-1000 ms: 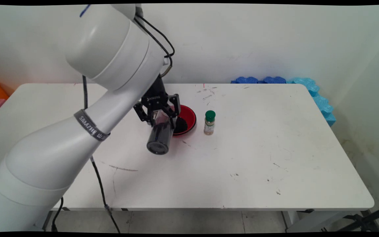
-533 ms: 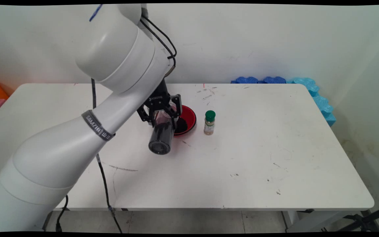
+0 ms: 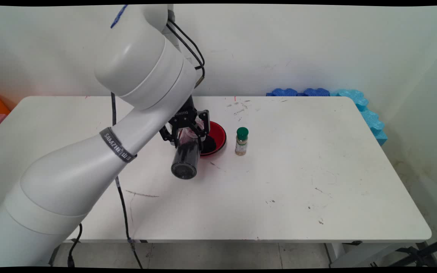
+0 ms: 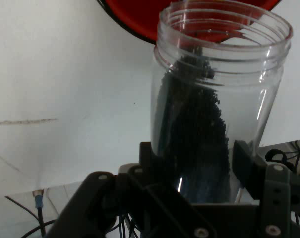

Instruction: Pour the black seasoning powder in the red bowl

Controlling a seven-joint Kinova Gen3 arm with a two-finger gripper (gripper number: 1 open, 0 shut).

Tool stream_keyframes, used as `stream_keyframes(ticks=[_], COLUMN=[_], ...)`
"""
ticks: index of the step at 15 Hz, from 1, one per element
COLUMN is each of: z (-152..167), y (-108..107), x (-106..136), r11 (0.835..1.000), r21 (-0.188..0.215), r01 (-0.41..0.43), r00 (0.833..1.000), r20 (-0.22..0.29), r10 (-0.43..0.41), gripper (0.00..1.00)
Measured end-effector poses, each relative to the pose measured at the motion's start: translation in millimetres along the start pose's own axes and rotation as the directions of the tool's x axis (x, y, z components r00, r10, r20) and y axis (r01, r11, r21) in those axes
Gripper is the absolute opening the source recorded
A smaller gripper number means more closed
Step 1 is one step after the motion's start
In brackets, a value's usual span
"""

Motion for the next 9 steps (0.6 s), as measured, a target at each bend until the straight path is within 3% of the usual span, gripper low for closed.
stream_keyframes(ticks=[9], z=[0.1], y=[5.8], x=[6.2], r11=[0.999], r21=[0.021], r01=[0.048], r00=[0.999], r20=[0.02], r10=[-0.048], gripper=[0.0])
